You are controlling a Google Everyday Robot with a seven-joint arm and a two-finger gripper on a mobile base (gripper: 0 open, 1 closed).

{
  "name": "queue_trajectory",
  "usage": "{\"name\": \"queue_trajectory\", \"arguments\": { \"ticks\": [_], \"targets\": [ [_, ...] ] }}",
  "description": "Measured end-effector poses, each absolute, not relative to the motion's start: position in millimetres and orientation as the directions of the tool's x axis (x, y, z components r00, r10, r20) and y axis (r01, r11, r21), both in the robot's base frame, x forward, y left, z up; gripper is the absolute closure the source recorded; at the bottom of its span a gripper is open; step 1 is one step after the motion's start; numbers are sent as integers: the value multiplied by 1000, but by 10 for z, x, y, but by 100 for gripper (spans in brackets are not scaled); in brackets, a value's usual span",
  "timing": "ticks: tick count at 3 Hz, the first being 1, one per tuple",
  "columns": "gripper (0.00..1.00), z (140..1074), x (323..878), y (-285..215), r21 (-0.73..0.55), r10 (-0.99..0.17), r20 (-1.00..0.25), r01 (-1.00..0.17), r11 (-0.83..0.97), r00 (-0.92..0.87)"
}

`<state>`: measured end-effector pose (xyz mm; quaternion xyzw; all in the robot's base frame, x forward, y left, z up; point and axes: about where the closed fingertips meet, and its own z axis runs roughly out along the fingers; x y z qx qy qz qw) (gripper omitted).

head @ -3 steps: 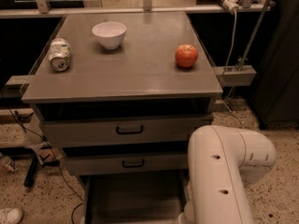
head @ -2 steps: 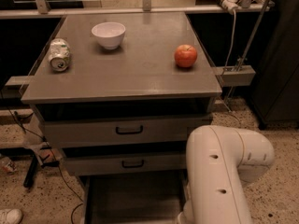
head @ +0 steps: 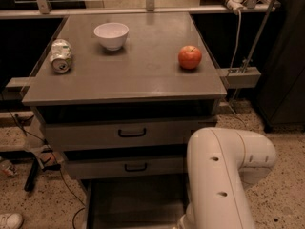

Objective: Open bottom drawer

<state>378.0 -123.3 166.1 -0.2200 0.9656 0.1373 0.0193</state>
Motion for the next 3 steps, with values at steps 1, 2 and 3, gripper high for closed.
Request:
{"name": "queue_trajectory", "arguments": {
  "ticks": [1,2,3],
  "targets": [
    [0,1659,3815,-1200,257,-416,-96,-426,867,-904],
    [0,1654,3852,-1167,256,-412,-94,-422,870,-906],
    [0,1650,3886,-1144,256,-408,-93,-418,872,-908]
  ]
}}
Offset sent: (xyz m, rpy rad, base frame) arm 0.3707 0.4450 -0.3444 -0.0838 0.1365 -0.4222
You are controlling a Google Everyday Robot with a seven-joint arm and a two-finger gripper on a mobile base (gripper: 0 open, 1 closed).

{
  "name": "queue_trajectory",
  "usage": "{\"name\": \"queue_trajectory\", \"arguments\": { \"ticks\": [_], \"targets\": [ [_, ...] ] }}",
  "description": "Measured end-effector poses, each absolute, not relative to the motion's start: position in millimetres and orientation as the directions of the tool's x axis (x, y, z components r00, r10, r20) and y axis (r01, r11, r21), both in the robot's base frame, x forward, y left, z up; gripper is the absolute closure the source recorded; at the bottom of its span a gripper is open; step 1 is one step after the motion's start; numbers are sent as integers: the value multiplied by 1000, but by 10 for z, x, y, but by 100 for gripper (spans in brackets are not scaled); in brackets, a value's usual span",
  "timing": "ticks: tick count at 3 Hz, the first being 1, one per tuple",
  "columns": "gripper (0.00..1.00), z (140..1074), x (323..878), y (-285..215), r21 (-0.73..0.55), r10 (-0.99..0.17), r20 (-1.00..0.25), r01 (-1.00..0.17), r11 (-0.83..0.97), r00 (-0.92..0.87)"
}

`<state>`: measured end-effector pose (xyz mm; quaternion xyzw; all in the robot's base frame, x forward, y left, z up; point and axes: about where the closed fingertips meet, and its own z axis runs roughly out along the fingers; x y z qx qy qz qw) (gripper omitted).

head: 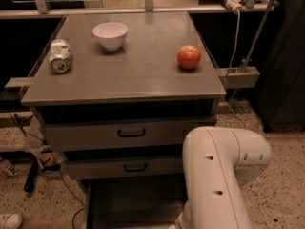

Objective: Open bottom drawer

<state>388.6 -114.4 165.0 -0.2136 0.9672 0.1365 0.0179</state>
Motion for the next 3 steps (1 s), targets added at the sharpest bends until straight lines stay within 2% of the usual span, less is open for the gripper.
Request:
{"name": "queue_trajectory", "arguments": {
  "ticks": [3],
  "targets": [
    [0,1643,3952,-1147,251,-391,-76,-397,883,-917]
  ]
}}
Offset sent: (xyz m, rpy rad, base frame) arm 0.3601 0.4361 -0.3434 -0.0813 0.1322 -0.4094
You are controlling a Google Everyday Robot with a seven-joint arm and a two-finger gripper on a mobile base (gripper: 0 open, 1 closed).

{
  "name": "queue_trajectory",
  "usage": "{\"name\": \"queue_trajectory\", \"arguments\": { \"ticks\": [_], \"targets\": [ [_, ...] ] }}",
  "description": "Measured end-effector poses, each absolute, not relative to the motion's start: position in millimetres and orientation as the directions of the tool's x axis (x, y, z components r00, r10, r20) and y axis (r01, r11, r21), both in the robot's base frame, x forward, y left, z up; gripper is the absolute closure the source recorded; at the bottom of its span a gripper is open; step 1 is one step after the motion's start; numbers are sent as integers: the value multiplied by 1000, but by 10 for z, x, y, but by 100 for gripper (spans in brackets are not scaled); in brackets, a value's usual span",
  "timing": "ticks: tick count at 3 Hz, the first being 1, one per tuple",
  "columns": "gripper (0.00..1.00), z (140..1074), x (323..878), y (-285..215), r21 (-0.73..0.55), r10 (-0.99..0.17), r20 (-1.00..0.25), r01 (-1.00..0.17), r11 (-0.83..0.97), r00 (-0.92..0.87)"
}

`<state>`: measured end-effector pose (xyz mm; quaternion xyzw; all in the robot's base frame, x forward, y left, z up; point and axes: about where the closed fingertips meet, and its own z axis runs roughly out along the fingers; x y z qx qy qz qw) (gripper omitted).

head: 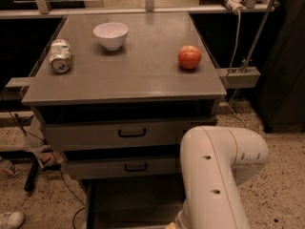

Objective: Open bottom drawer

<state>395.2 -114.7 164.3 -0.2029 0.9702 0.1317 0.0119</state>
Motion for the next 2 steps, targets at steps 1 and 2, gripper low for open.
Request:
{"name": "queue_trajectory", "arguments": {
  "ticks": [1,2],
  "targets": [
    [0,1638,3982,-1131,250,-387,-74,-393,885,-919],
    [0,1636,3988,-1164,245,-375,-59,-378,893,-925]
  ]
}}
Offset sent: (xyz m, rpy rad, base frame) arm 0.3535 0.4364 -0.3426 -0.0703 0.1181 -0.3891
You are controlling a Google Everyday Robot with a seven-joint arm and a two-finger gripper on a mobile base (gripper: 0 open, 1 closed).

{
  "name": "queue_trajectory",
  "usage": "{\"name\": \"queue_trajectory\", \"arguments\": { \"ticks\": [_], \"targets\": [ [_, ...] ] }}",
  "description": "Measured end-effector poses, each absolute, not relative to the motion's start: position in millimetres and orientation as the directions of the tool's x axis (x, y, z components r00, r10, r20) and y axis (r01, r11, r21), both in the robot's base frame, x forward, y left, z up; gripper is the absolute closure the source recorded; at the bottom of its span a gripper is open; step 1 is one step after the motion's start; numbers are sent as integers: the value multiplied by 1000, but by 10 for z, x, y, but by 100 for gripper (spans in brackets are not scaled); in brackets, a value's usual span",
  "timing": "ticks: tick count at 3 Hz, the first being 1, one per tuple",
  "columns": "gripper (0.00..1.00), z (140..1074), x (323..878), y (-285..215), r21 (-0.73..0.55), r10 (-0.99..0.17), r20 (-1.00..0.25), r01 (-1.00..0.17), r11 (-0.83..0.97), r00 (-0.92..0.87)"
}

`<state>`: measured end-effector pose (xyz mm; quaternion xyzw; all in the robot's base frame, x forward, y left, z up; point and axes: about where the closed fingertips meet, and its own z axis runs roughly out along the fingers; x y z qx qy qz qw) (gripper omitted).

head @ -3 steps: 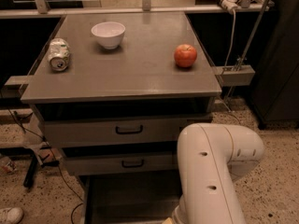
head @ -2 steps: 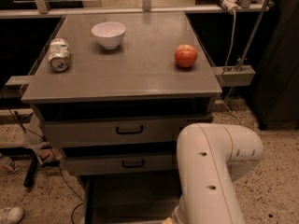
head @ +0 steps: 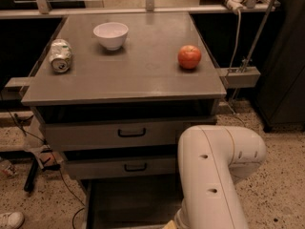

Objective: Open bottom drawer

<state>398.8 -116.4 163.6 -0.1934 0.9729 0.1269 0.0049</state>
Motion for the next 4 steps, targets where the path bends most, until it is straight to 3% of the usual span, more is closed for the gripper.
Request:
{"name": "queue_trajectory", "arguments": {
  "ticks": [4],
  "targets": [
    [0,1634,4044,-1168,236,-350,-28,-346,908,-936]
  ]
}}
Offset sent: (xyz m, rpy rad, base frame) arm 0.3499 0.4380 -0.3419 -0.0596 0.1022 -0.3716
